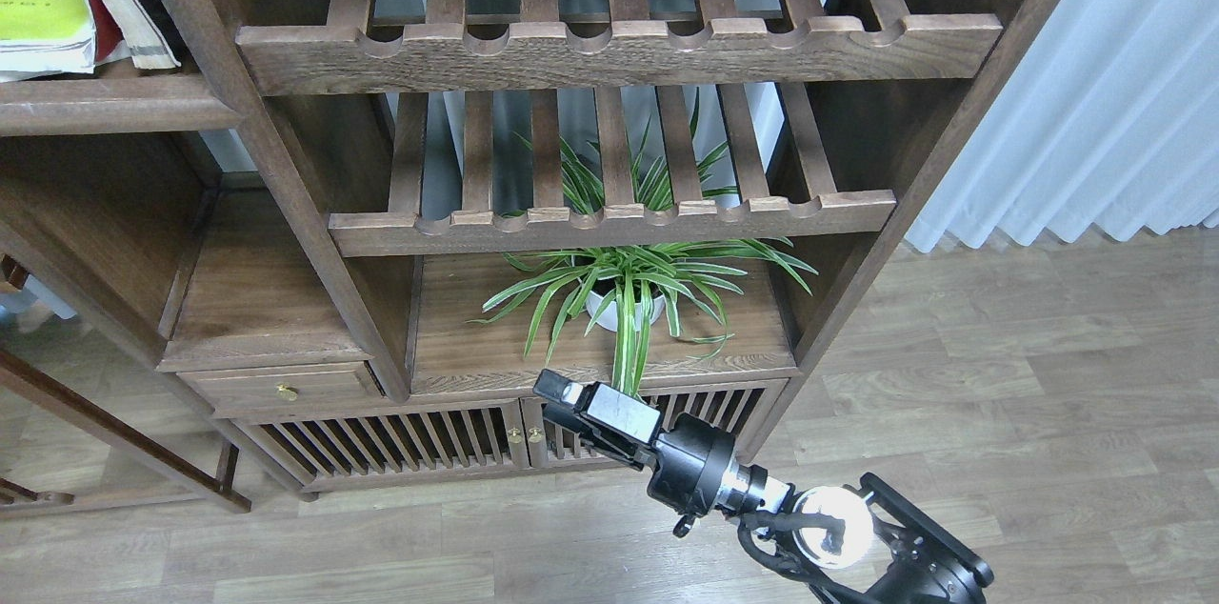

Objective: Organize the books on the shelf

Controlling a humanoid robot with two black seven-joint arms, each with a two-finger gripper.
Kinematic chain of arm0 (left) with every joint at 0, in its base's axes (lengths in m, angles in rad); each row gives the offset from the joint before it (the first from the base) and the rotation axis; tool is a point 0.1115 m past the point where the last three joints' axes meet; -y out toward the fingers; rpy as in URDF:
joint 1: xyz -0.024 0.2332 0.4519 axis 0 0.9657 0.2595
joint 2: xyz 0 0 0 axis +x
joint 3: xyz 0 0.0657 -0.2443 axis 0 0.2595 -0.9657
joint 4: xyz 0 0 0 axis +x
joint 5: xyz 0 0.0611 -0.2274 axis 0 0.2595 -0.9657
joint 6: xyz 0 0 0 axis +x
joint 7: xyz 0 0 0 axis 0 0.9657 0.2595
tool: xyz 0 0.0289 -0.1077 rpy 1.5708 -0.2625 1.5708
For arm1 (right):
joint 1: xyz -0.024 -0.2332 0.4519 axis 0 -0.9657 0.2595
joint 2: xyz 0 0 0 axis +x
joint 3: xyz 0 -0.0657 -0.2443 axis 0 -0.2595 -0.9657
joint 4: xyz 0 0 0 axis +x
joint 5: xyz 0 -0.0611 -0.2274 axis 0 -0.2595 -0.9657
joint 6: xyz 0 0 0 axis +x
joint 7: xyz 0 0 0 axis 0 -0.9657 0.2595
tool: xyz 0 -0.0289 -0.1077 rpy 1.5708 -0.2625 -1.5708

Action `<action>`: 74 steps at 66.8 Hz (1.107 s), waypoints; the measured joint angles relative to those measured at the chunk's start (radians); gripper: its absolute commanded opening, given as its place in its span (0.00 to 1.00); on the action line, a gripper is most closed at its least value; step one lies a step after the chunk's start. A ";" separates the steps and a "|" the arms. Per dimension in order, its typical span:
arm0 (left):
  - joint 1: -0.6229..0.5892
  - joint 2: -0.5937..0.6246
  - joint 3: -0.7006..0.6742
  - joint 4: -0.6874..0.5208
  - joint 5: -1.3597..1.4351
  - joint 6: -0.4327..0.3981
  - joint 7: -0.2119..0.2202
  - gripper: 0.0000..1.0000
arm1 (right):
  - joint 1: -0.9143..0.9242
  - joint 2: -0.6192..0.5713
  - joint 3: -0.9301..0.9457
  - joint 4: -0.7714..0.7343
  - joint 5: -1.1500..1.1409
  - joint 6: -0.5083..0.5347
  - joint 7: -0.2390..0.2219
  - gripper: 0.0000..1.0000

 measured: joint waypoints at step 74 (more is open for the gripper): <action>0.755 -0.841 0.049 0.216 -0.480 0.000 -0.199 0.99 | 0.019 0.000 0.086 -0.116 0.011 0.000 0.000 0.99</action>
